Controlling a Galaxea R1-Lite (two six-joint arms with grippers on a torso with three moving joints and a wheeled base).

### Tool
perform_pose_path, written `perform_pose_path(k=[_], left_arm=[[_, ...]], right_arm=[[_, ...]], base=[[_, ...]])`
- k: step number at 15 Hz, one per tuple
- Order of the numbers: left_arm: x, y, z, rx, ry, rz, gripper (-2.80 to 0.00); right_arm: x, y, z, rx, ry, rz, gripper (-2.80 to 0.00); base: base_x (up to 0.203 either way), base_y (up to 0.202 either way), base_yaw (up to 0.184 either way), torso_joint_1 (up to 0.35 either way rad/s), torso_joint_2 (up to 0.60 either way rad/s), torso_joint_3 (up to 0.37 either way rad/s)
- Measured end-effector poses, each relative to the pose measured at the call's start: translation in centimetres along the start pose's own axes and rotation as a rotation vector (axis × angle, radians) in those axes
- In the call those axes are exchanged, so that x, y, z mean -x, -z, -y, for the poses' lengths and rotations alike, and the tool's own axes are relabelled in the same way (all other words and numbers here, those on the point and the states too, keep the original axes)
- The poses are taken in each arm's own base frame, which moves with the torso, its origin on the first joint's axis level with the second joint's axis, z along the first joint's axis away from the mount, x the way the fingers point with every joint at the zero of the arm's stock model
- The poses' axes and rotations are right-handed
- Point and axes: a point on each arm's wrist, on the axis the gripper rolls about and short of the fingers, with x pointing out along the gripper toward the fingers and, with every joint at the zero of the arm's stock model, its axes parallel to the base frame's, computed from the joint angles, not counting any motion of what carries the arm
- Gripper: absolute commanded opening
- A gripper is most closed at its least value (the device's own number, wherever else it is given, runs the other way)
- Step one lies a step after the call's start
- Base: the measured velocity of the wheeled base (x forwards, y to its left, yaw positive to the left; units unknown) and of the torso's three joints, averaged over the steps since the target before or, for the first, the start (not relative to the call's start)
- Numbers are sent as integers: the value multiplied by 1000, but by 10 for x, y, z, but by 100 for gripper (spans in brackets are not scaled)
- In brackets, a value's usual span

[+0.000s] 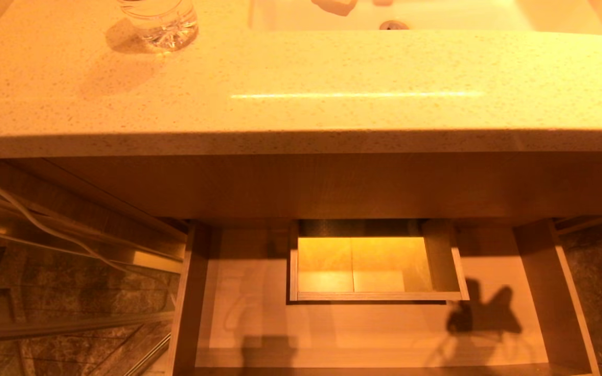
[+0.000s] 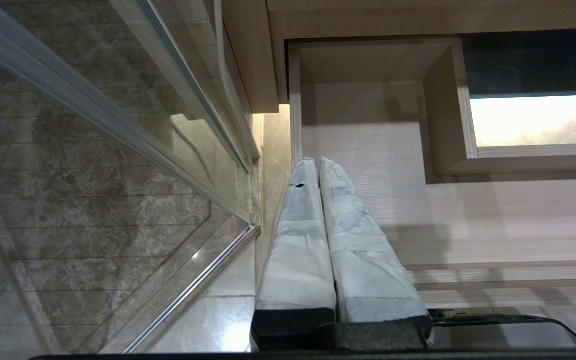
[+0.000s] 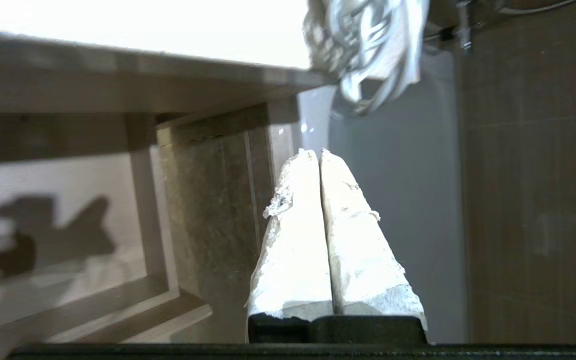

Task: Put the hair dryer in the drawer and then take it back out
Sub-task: Pick up the hairdryer

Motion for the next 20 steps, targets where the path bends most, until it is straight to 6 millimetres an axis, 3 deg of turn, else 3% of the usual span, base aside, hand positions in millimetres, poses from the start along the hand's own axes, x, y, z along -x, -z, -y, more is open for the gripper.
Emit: perform_pose_path(k=[6,19,20], left_arm=[[0,0,0,0,0,0,-280],[0,0,0,0,0,0,-280],[0,0,0,0,0,0,-280]], right_arm=[[-15,-10,7,-37,113,-33,-280],[-42,-25,14,-43,114,-6,-280],[-45,-27,14,-42,108,-3,-96]], base=[[0,0,0,0,0,0],[0,0,0,0,0,0],[0,0,0,0,0,0]])
